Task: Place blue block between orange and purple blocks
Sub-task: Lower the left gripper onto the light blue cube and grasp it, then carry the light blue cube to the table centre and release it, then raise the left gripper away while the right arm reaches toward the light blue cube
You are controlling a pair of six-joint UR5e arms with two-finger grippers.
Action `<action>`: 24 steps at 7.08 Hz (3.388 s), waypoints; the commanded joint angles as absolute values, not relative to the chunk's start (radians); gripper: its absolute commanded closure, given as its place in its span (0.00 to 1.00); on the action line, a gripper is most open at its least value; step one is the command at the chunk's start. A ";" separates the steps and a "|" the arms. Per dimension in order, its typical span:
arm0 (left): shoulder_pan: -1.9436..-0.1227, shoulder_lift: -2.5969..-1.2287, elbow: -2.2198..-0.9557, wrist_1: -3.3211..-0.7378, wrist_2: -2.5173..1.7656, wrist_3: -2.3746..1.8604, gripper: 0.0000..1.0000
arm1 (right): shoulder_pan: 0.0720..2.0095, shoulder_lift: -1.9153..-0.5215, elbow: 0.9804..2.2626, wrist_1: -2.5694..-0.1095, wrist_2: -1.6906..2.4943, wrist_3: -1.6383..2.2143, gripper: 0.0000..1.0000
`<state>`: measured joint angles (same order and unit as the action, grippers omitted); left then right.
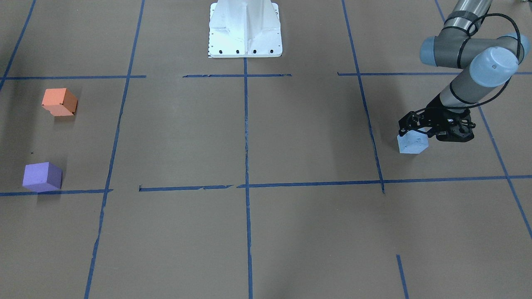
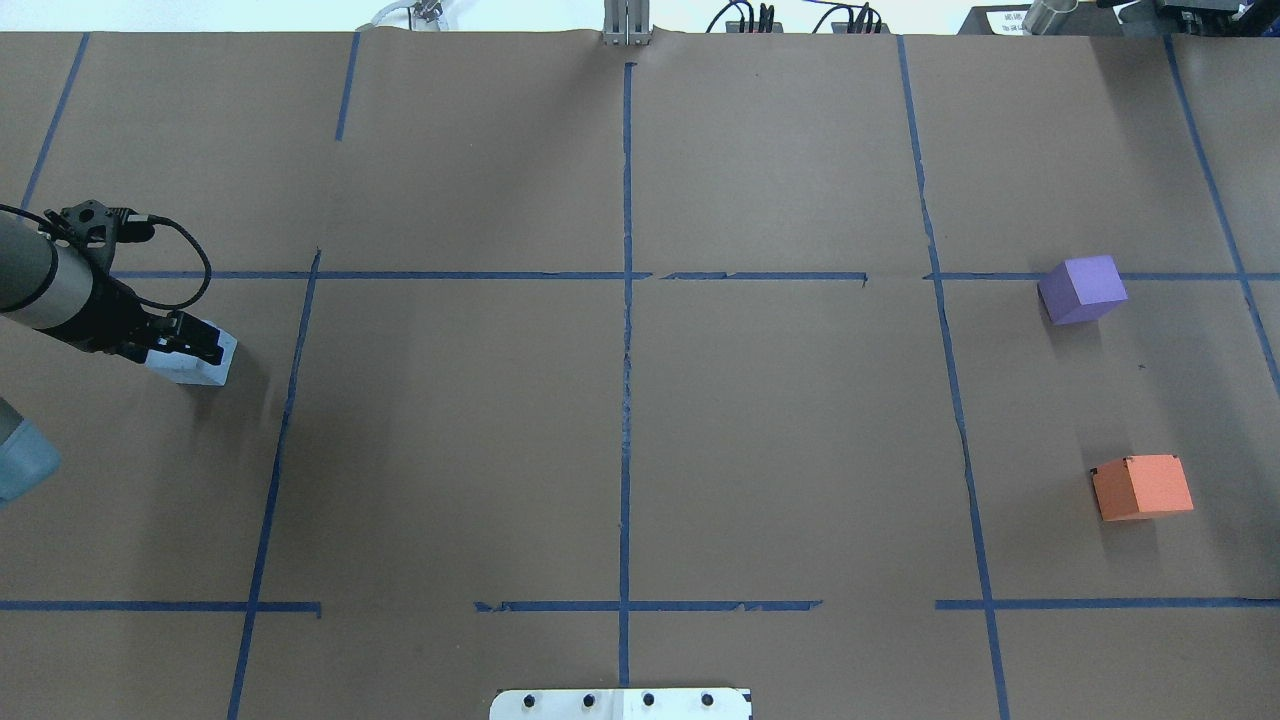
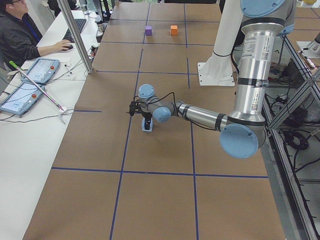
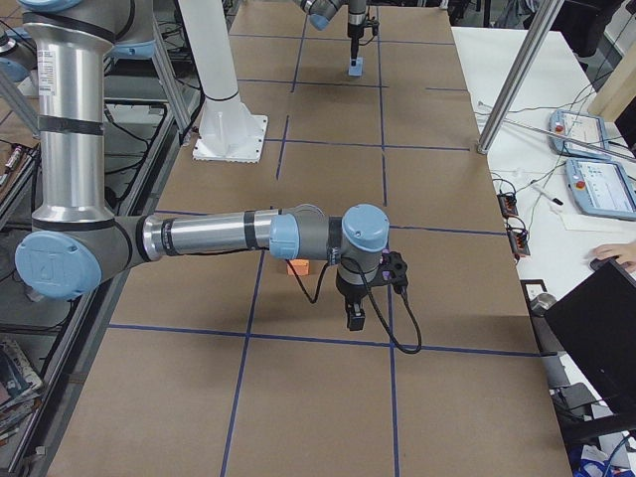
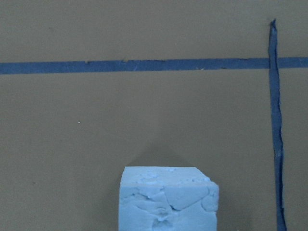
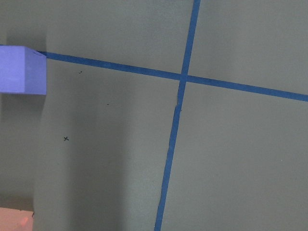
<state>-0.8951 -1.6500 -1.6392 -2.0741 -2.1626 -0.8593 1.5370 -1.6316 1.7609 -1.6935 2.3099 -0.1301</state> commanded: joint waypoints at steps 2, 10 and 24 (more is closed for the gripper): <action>-0.844 -1.672 -1.615 -2.072 -2.057 -0.885 0.26 | 1.537 -1.632 1.759 -1.694 2.309 -0.130 0.00; -0.551 -2.332 -1.517 -1.703 -1.918 -1.314 0.74 | 1.537 -1.632 1.759 -1.695 2.310 -0.127 0.00; -0.997 -1.836 -1.963 -1.339 -2.115 -0.541 0.00 | 1.116 -1.317 1.922 -1.695 2.303 0.479 0.00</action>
